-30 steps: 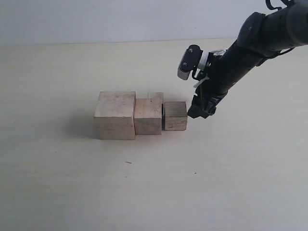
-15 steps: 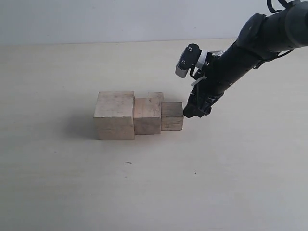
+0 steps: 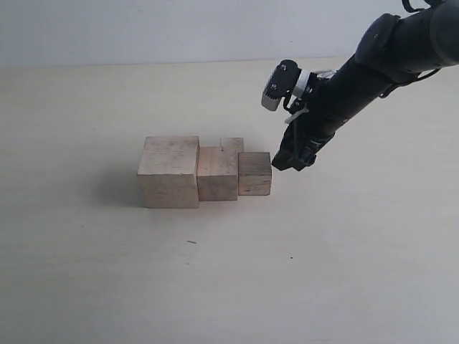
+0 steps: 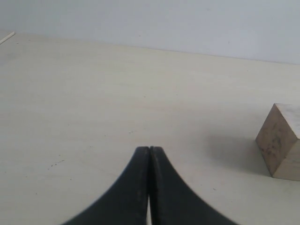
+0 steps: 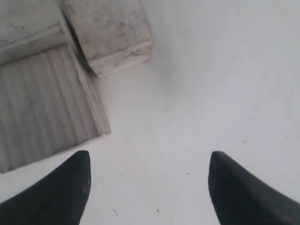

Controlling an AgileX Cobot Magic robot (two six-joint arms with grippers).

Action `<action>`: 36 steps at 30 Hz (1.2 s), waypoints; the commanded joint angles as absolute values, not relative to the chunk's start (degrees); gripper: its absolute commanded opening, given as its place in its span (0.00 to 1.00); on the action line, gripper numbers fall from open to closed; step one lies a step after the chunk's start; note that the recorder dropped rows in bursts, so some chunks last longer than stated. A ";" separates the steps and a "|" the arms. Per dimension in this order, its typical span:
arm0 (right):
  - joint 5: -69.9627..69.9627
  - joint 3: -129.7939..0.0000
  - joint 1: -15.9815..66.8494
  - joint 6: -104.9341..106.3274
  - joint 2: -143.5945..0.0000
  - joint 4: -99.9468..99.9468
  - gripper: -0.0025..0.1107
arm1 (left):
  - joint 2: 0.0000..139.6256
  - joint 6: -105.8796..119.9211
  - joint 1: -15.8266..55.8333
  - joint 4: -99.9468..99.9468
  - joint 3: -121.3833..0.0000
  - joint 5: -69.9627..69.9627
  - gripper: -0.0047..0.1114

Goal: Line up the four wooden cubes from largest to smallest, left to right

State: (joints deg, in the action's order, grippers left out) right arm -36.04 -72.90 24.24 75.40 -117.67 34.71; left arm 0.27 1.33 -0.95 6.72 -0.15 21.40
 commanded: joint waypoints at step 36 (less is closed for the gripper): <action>-34.55 -83.82 43.28 -28.48 -114.42 -6.83 0.32 | 0.00 1.36 -0.56 6.62 0.00 20.65 0.04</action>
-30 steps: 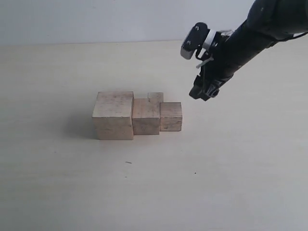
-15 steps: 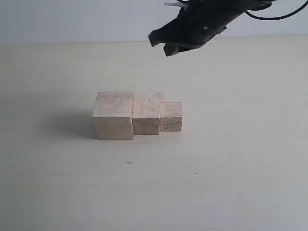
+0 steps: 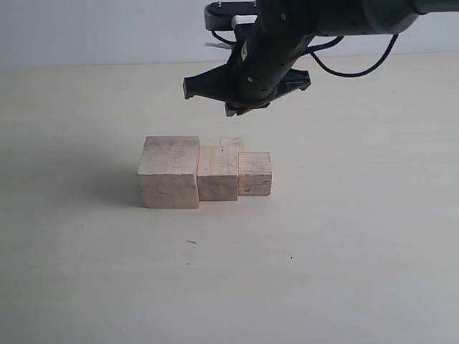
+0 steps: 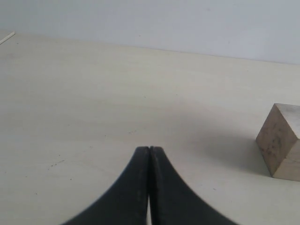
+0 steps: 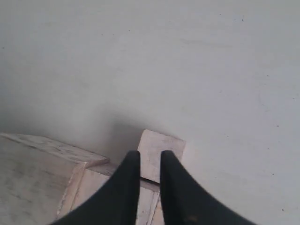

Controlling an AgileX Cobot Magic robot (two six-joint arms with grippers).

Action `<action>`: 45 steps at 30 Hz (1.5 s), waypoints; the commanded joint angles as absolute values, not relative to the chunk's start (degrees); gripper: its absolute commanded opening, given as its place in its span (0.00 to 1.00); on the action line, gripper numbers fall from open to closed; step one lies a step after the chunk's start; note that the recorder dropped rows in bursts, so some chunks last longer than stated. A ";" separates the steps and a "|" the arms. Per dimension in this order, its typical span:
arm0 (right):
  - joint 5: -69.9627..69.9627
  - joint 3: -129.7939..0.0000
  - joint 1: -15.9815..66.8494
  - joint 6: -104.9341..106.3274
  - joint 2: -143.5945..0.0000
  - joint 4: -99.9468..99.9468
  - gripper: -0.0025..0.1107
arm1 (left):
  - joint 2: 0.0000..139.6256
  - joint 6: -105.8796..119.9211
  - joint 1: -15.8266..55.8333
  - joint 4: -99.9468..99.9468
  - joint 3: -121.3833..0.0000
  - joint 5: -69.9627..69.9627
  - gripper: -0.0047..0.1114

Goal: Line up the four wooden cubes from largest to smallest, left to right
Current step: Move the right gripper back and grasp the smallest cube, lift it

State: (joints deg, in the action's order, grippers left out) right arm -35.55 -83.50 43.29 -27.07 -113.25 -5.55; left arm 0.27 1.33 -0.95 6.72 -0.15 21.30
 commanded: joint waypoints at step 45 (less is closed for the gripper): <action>-25.41 -83.93 41.34 -36.09 -123.41 -7.58 0.64 | 0.00 1.36 -0.56 6.62 0.00 20.65 0.04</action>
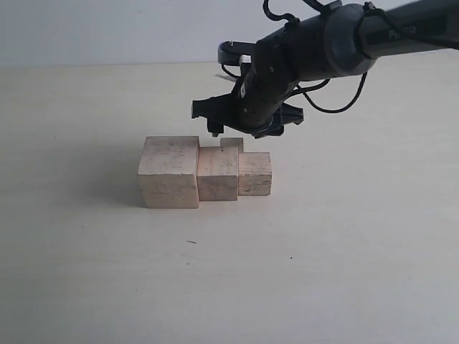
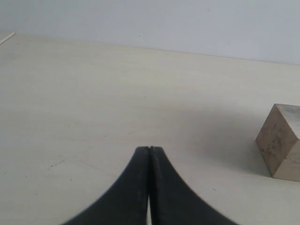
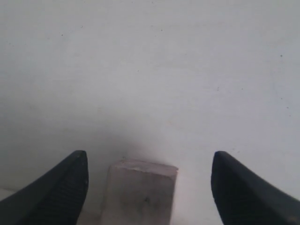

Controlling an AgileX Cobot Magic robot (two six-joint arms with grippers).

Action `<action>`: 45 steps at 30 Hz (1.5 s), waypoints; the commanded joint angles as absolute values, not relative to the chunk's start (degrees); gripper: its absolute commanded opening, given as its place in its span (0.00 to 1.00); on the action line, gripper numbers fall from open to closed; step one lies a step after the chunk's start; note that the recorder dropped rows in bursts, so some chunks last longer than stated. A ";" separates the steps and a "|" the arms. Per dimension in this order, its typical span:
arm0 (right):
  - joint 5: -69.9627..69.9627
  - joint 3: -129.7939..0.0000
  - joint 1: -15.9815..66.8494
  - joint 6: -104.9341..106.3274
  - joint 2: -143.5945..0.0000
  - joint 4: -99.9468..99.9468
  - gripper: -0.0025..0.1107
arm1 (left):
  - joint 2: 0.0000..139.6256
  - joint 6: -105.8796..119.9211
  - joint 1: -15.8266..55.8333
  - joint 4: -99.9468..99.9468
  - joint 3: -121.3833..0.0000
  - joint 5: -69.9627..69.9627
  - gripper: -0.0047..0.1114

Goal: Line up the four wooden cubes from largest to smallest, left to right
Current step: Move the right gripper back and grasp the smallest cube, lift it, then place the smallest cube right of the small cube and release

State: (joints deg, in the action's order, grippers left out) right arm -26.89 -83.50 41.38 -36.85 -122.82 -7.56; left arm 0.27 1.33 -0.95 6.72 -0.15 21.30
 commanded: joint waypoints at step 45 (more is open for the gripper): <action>-39.01 -91.26 32.50 -20.43 -115.78 -11.68 0.02 | 0.00 1.36 -0.56 6.62 0.00 20.65 0.04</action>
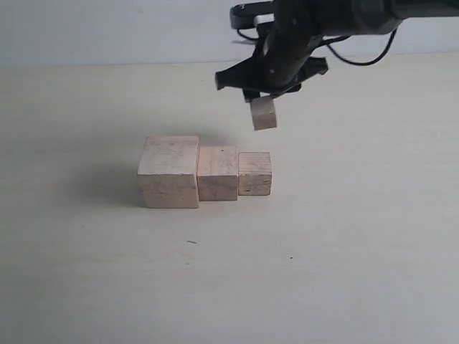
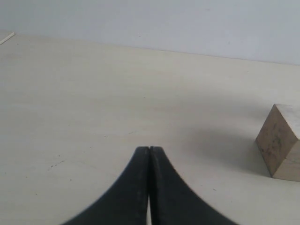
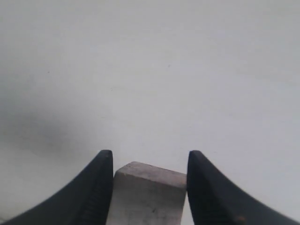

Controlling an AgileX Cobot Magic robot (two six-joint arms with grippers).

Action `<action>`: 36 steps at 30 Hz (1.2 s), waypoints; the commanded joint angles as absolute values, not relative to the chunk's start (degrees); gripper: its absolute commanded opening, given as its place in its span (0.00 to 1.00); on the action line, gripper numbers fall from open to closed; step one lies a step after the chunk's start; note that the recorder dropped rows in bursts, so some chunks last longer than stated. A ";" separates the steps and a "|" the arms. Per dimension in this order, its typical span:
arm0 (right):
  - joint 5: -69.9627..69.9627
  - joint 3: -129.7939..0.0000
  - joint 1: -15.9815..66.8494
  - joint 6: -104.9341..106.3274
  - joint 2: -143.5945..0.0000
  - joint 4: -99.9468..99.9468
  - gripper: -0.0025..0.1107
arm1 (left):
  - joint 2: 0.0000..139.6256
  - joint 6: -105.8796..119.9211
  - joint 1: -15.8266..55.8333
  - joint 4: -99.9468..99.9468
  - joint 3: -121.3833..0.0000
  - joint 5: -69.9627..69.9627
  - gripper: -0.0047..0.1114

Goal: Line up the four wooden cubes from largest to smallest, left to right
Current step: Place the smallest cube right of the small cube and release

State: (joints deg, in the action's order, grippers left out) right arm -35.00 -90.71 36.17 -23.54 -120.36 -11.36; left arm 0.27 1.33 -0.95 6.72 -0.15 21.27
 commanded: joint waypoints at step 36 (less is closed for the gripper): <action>-58.13 -76.89 19.33 93.32 -116.03 34.32 0.02 | 0.00 1.36 -0.56 6.62 0.00 20.65 0.04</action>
